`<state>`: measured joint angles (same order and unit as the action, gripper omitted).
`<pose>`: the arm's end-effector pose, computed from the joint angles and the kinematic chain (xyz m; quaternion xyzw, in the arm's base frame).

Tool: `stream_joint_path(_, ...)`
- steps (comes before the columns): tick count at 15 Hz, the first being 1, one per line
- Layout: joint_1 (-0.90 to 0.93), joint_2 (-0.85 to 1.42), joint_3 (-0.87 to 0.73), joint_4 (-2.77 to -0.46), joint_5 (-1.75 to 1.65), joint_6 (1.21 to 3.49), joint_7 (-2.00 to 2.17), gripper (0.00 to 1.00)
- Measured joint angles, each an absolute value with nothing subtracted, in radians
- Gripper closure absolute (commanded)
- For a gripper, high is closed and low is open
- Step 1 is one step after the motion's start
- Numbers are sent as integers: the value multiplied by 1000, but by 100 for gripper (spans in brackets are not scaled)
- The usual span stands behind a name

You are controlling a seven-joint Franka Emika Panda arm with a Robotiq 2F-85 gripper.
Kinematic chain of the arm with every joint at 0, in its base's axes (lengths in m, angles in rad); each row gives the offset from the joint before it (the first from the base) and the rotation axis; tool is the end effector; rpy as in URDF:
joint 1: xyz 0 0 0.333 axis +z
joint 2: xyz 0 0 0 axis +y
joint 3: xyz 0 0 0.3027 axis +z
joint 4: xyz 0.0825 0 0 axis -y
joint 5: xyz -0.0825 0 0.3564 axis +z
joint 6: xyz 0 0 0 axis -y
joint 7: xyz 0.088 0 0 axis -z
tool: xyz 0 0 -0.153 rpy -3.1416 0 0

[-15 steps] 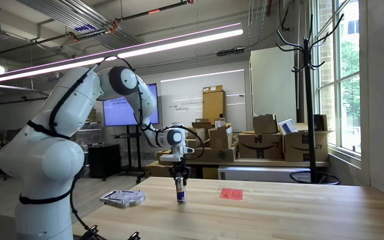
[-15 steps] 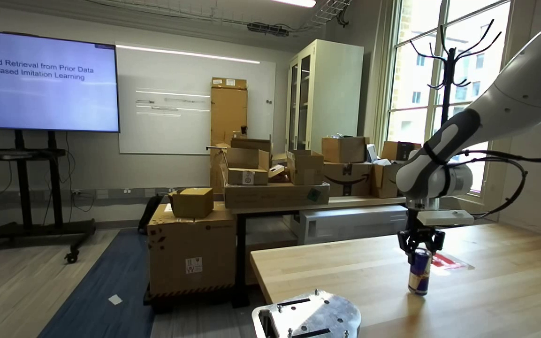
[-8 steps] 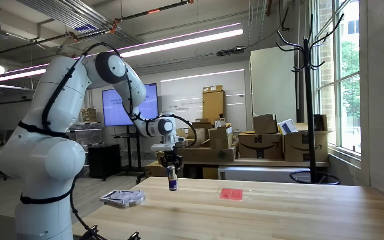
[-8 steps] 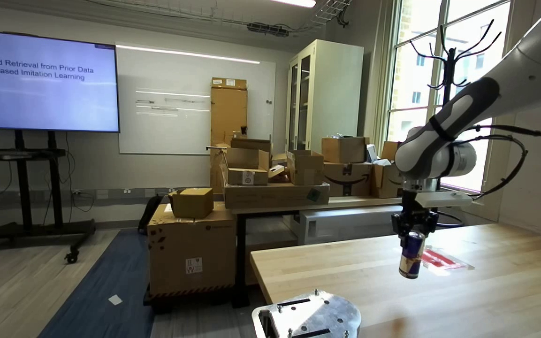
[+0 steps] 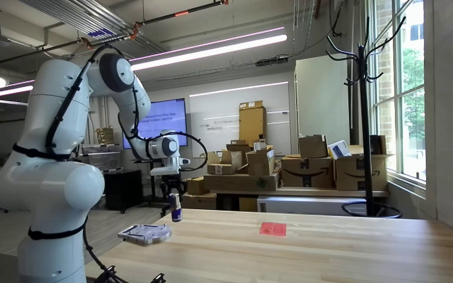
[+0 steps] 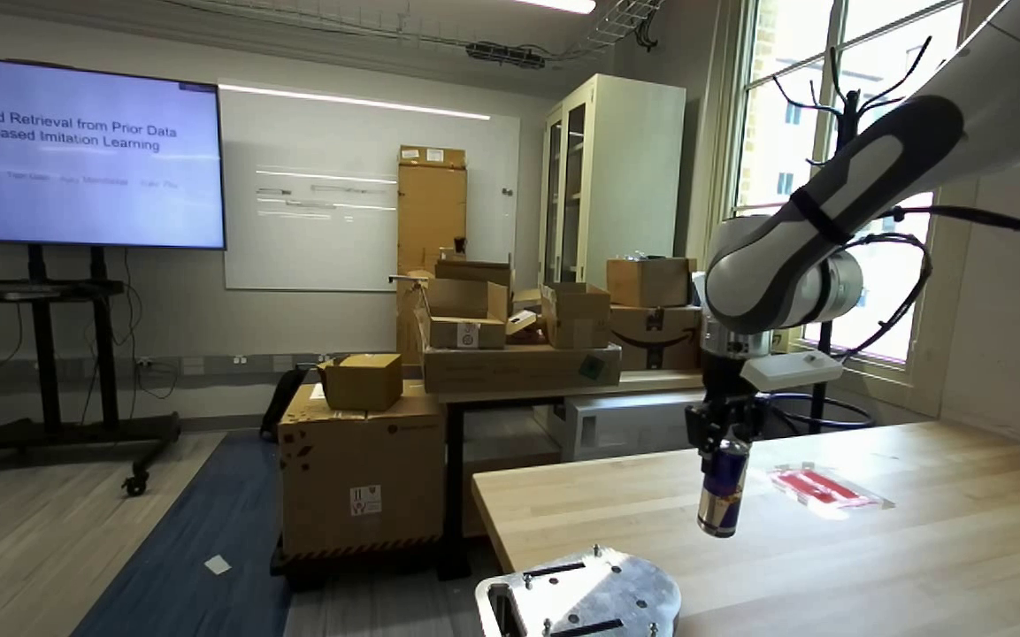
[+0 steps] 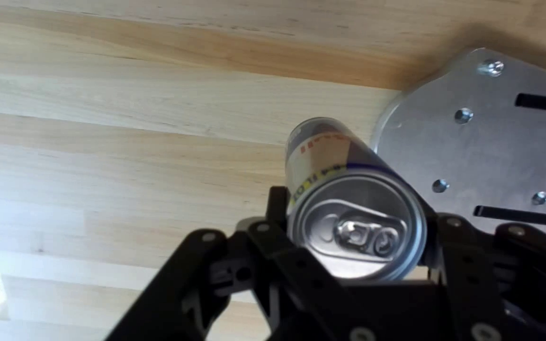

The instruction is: Move the can to the left

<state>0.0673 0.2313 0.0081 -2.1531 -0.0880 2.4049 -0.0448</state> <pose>0.5444 0.0378 0.2553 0.9953 0.0921 0.0107 0.0288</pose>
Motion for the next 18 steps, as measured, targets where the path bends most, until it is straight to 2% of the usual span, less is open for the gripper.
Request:
stream_joint_path(10,226,252,89,-2160,-189,2410,65,67)
stream_joint_path(18,286,372,101,-2057,-213,2409,95,67)
